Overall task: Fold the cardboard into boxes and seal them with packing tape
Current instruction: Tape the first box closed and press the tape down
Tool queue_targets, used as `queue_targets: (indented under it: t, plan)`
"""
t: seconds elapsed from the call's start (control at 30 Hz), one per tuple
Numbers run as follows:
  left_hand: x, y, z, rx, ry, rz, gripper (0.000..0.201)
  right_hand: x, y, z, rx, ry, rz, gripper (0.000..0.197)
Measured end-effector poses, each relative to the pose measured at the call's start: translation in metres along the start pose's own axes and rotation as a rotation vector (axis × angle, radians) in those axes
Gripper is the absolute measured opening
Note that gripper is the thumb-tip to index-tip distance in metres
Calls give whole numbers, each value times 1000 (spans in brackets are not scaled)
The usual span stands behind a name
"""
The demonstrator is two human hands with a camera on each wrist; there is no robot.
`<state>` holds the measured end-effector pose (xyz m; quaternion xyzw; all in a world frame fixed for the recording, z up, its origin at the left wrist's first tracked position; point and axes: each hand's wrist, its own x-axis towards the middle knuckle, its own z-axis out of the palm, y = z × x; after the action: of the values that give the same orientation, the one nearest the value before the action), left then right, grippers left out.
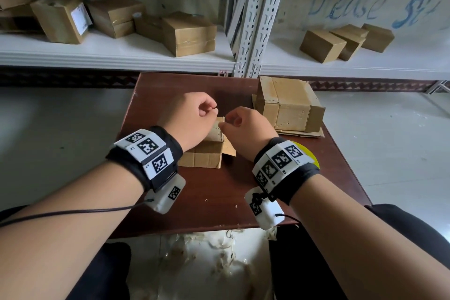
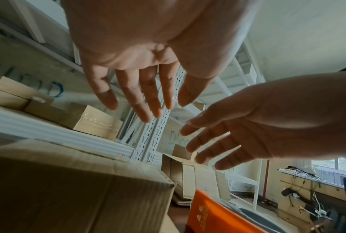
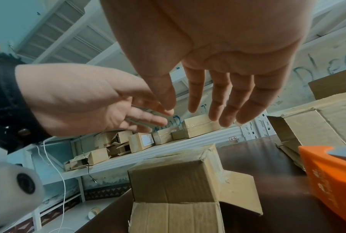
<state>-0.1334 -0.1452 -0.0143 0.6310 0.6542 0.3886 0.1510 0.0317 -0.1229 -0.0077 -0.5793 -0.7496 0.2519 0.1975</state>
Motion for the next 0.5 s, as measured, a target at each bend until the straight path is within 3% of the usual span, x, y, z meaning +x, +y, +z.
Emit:
queue_targets:
  t: [0.33,0.5]
  plan:
    - [-2,7,9,-9,-56,-8,12,-1,11,-3,-22,-1,37,29]
    - [-2,13,26,-26,-78,-20,9,0,27,0,-62,-22,139,36]
